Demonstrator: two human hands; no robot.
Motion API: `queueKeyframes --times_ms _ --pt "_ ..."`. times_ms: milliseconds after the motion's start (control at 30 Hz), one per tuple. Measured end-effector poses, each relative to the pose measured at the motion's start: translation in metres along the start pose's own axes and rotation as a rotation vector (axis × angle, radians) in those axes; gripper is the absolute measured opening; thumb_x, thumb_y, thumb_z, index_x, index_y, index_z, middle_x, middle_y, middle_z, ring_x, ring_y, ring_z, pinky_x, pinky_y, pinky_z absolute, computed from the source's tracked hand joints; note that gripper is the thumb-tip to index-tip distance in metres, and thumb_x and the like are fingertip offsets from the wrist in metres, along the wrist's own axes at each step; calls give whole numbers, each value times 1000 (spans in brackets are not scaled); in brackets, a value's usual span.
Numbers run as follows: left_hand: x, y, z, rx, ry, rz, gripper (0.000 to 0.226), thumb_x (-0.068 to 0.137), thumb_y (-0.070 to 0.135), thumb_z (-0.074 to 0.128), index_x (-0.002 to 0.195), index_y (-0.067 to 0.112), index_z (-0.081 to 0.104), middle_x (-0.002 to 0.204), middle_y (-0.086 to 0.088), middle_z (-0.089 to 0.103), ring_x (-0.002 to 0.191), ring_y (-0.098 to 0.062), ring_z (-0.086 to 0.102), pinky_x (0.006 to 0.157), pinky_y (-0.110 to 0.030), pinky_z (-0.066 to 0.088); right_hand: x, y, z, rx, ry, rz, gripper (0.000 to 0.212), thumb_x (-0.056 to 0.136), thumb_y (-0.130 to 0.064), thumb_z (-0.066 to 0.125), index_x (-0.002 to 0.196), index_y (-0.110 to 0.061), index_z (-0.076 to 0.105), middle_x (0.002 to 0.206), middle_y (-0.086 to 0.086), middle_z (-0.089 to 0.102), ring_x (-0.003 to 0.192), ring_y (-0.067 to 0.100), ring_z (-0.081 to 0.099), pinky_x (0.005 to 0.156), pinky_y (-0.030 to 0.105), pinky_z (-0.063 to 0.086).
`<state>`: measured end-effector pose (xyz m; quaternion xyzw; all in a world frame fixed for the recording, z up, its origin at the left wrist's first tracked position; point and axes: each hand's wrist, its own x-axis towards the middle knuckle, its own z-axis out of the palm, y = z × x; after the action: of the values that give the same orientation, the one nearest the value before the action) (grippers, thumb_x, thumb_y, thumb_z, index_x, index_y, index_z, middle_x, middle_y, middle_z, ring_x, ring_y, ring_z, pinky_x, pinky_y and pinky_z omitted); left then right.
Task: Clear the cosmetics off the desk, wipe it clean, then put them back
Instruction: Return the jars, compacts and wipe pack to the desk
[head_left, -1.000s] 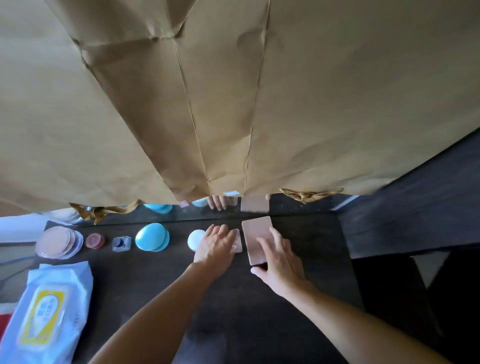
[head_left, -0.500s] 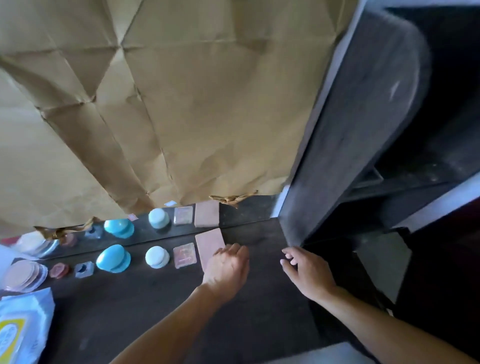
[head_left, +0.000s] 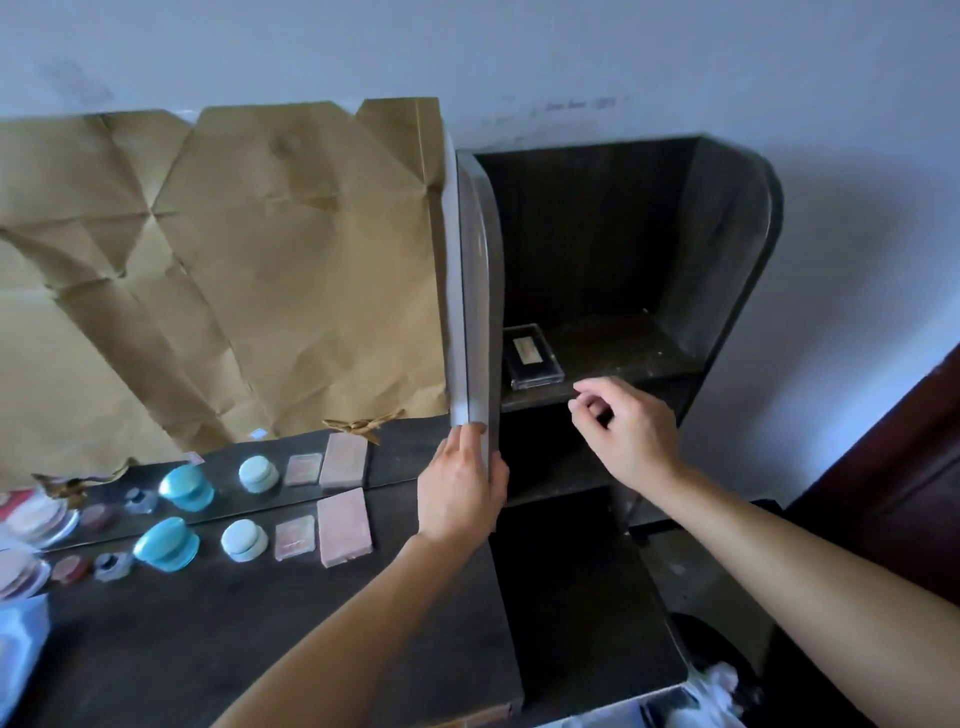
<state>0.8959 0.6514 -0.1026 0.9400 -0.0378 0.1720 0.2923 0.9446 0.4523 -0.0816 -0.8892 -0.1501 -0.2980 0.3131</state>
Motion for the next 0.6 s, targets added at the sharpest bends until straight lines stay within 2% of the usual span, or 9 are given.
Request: queueKeyframes --times_ms 100,200,267,333,400,500,600 --pt "15 10 -4 81 -84 -144 41 92 29 51 127 11 40 118 -7 54 107 -27 55 76 -38 44 36 -10 -2 -56 -108 28 35 84 -41 60 112 -20 61 104 -4 63 95 15 60 71 34 53" --pt "24 12 -4 133 -196 -171 45 92 29 51 130 12 34 124 -9 52 110 -32 54 79 -40 45 59 -23 11 -159 -339 96 59 81 -53 60 131 -25 45 135 2 46 120 24 46 88 40 45" --pt "30 11 -3 142 -246 -170 48 92 28 52 132 12 31 128 -10 52 111 -34 55 80 -41 45 65 -26 21 -217 -453 123 67 79 -61 58 135 -28 41 144 5 38 126 29 40 98 44 38" --pt "35 10 1 131 -286 -168 50 91 26 53 133 12 30 127 -11 54 108 -35 56 80 -42 46 68 -23 26 -259 -496 123 63 78 -64 54 131 -30 48 138 6 46 123 30 43 99 44 36" --pt "39 12 6 101 -315 -182 51 90 24 54 133 12 28 123 -11 57 106 -35 58 80 -43 48 72 -17 22 -276 -498 103 54 79 -59 53 124 -29 53 122 4 57 113 28 49 93 42 39" --pt "42 14 13 71 -325 -236 45 90 19 53 127 10 30 115 -13 60 103 -35 59 77 -42 46 75 -8 11 -358 -510 92 50 79 -52 52 121 -25 52 114 5 60 106 28 50 86 40 40" --pt "44 15 15 63 -307 -265 37 89 15 51 120 8 33 111 -15 60 101 -36 59 78 -41 46 71 -1 4 -442 -458 72 53 79 -58 53 120 -24 51 112 4 60 104 27 51 82 39 41"
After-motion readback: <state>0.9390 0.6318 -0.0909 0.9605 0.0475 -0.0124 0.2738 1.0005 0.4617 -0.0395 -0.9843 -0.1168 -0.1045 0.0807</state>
